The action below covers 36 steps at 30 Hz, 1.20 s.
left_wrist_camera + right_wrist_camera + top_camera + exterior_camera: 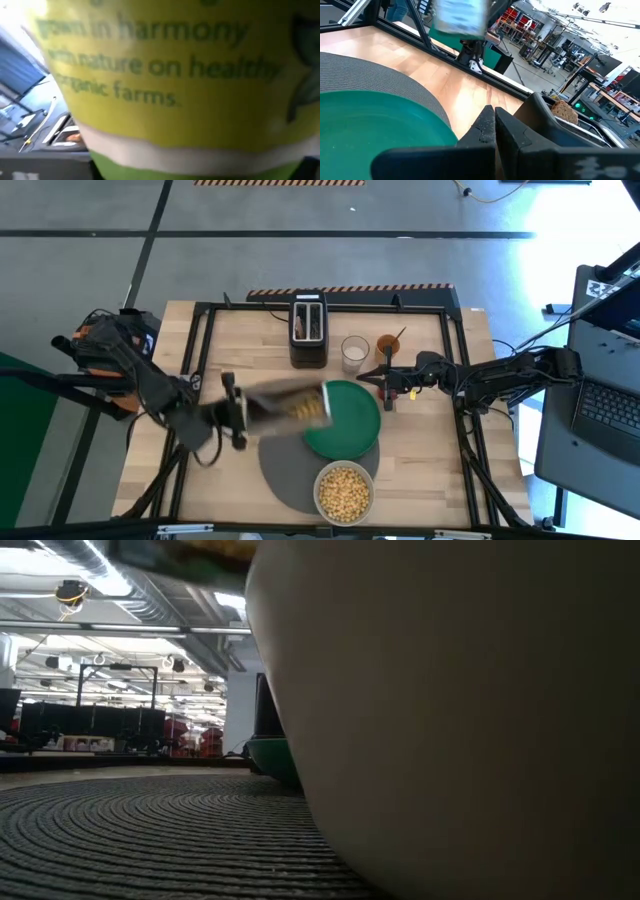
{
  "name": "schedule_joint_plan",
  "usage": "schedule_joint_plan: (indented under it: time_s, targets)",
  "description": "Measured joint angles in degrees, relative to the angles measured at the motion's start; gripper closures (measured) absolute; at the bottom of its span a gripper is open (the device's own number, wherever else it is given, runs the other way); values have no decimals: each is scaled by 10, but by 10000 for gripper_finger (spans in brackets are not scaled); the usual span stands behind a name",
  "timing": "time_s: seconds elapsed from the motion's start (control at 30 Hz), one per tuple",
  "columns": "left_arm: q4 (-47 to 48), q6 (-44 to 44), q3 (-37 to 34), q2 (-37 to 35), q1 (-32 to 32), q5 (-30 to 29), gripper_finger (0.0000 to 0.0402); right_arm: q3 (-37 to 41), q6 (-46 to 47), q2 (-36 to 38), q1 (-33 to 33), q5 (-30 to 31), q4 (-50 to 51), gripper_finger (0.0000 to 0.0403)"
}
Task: Arrange a breakfast setting
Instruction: Pour the cereal into the white bowl
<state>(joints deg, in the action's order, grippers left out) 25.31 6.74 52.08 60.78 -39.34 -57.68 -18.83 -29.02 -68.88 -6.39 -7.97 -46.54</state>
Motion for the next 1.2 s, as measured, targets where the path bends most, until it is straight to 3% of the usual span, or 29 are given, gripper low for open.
schedule_joint_plan:
  time_s: [0.27, 0.4, 0.53, 0.67, 0.9, 1.1, 1.2]
  targets:
    - [-231, -114, -219, -247, 79, -3, 230, 0, 0, 0, 0, 0, 1, 403]
    - [-393, -175, -321, -361, 102, -46, 230, 0, -5, 0, 0, 0, 4, 403]
    - [-516, -213, -412, -423, 144, -113, 230, 0, -13, 0, 0, 0, 4, 403]
    - [-585, -229, -458, -440, 200, -135, 230, 0, -13, 0, 0, 0, 4, 403]
    - [-578, -216, -460, -414, 325, -124, 242, 0, -15, 0, 0, 28, 1, 403]
    - [-567, -173, -442, -392, 481, 21, 255, 0, -30, 0, 0, 31, 0, 403]
    - [-535, -145, -422, -372, 565, 65, 260, 0, -30, 0, 0, 35, -6, 403]
